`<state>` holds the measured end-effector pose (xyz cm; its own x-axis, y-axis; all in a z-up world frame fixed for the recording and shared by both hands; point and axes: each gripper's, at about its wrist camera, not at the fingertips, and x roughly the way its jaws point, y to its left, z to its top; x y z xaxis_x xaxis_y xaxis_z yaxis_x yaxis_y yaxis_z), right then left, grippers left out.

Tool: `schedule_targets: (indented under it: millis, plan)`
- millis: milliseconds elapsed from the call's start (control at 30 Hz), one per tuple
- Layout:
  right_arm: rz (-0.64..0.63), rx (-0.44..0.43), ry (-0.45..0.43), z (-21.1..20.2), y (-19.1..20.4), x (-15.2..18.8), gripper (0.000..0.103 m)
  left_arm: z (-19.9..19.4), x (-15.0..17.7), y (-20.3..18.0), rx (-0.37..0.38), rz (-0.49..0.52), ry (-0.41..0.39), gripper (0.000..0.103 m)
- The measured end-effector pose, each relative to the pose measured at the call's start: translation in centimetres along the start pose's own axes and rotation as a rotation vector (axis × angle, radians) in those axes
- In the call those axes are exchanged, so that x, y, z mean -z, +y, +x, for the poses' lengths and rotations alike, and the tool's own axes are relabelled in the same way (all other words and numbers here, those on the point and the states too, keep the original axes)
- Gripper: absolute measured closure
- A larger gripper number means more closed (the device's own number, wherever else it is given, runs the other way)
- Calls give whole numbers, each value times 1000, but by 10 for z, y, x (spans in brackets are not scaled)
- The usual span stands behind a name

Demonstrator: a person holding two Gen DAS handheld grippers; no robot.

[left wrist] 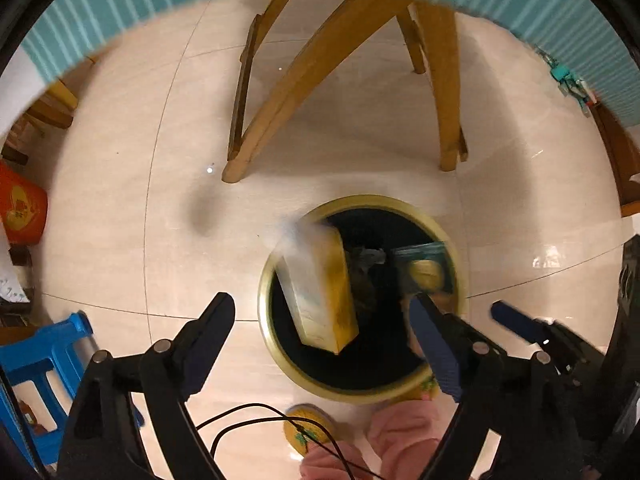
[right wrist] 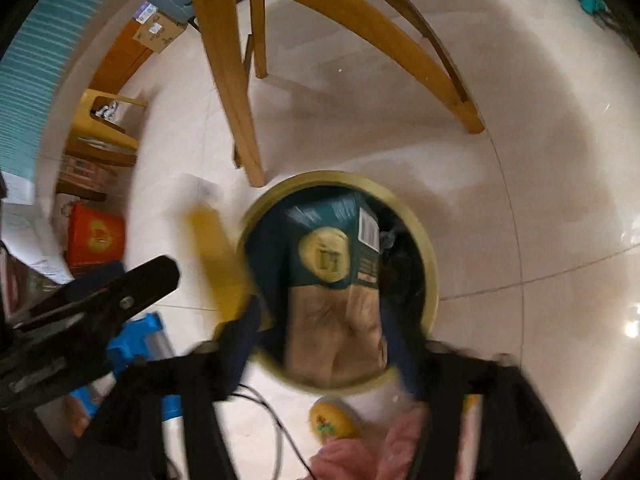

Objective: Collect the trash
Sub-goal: 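Carry the yellow box and drink carton to the bin and release both, then move both tools back over the table toward the wrappers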

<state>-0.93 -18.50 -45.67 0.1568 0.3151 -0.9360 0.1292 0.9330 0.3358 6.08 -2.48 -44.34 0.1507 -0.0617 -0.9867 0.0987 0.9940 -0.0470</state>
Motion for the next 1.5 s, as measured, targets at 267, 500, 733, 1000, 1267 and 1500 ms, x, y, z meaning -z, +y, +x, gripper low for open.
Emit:
schedule_targets:
  millis: [267, 500, 733, 1000, 1267, 1500]
  plan:
    - [-6, 17, -29, -6, 1, -13, 30, -21, -4, -3, -35, -6, -67, 16]
    - [-45, 31, -48, -55, 20, -15, 30, -85, -2, -9, -19, -13, -102, 16]
    - [-52, 11, -84, -135, 52, -10, 30, -179, 0, -6, 13, 40, -157, 16]
    - [-97, 10, -147, -245, 95, -3, 30, -305, -4, 2, -21, 110, -250, 16]
    - [-182, 30, -303, -358, 137, -2, 30, -402, -22, 9, 10, 138, -307, 16]
    - [-231, 70, -466, -425, 162, -10, 30, -474, -31, 9, 50, 140, -411, 16]
